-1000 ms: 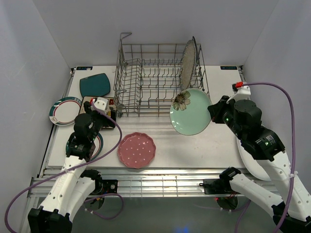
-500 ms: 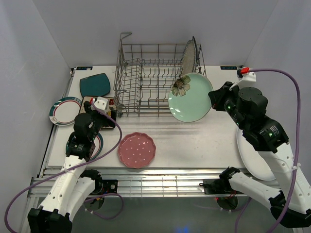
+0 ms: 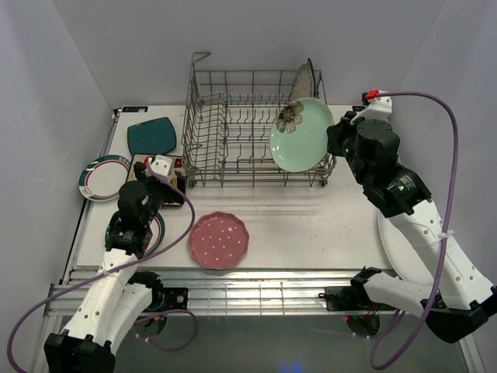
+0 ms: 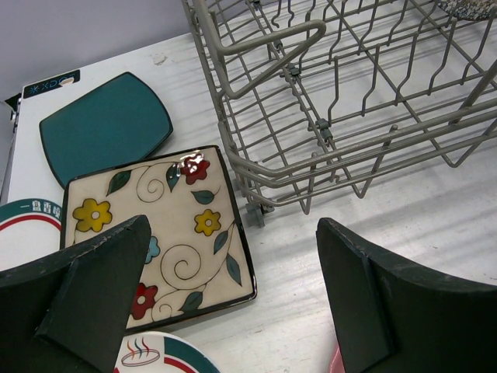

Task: Load the plates into the dish rack
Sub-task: Insert the plate into the dish rack.

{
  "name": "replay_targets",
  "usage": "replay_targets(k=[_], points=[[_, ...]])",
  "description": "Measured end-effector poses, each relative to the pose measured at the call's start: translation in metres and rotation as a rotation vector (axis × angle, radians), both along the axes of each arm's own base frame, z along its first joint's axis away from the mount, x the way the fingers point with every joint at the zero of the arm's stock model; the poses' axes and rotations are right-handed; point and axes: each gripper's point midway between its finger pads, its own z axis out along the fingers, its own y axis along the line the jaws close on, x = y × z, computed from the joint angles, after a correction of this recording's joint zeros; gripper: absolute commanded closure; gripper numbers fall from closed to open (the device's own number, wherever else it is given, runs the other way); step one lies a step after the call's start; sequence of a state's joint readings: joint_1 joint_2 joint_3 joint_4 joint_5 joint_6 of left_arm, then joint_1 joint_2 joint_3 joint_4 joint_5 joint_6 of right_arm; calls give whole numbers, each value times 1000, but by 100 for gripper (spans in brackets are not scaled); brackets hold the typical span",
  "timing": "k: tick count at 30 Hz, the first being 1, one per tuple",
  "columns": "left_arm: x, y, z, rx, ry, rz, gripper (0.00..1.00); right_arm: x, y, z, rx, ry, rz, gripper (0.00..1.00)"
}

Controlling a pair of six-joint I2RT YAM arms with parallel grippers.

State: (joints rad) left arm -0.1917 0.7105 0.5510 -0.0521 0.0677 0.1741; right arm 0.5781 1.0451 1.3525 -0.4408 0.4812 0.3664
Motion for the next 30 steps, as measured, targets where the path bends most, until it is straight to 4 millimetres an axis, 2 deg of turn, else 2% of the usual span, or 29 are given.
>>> replay_targets(k=[8,17,22,30], points=[[0,0,0,-3,2,1,2,33,14,-9,-54,-1,-23,92],[1,-1,-4,-4,20,1,2,76,22,0,-145,-40,-92,92],[0,-1,-6,-4,33,1,2,109,30,3,-215,-75,-134,92],[2,-1,-5,-3,38,2,2,158,48,-8,-345,-117,-165,92]])
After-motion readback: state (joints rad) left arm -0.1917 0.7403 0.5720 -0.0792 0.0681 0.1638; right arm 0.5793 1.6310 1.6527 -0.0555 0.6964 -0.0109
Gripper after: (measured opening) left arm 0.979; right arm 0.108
